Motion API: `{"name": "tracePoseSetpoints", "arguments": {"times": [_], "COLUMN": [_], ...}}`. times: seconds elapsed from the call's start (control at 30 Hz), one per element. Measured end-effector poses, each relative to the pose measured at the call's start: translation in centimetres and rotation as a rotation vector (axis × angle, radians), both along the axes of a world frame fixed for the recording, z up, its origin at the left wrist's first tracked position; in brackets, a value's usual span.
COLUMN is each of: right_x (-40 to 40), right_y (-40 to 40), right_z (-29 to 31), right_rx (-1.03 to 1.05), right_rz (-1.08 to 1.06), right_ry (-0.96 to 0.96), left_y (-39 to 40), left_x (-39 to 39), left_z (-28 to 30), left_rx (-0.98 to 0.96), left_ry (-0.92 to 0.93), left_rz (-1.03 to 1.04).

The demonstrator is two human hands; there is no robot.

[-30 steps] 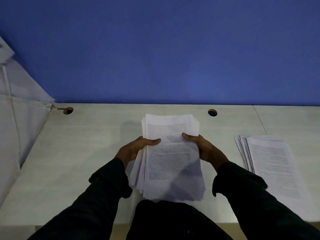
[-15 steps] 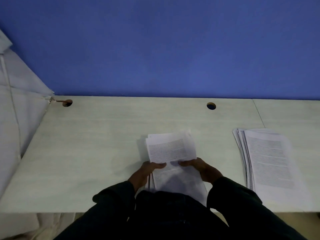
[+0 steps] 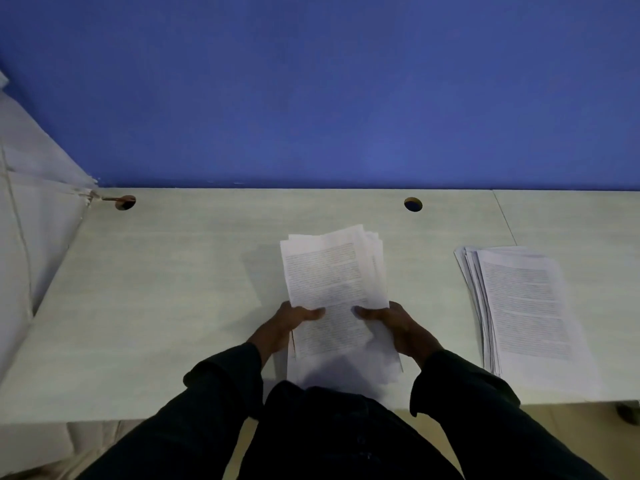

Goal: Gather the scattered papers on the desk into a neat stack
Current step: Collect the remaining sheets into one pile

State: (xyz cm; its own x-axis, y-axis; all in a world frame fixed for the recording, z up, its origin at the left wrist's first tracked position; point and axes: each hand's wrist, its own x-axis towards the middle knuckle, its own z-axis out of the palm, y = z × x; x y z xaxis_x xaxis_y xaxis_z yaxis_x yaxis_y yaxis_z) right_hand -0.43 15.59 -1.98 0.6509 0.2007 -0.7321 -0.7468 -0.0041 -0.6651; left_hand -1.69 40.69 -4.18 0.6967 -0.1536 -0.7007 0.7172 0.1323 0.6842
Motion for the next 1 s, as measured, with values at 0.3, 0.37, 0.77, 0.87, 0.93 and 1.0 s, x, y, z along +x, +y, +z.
{"name": "tracePoseSetpoints", "arguments": {"times": [0.3,0.37,0.77,0.87,0.93,1.0], "right_x": [-3.3,-3.4,-0.6,-1.0,-1.0,-0.5], "right_y": [-2.3,-3.8,-24.3,-32.3,-36.1,-38.8], "right_z": [-0.8,0.0,1.6,0.9,0.6,0.2], "right_rx": [0.049,-0.037,-0.590,-0.866,-1.033,-1.170], "right_rz": [-0.148,-0.143,-0.442,-0.341,-0.244,-0.100], "right_ry": [0.057,0.023,-0.307,-0.231,-0.181,-0.141], "left_y": [-0.1,-1.7,-26.1,-35.0,-40.2,-44.4], "left_x": [3.4,3.8,5.5,5.0,4.6,4.4], "left_z": [1.7,1.9,2.7,2.2,2.1,2.4], "left_rx": [0.046,0.034,0.137,0.301,0.505,0.683], "left_ry": [-0.048,-0.063,-0.127,-0.117,-0.091,-0.033], "left_rz": [0.221,0.145,-0.115,-0.175,-0.219,-0.255]}}
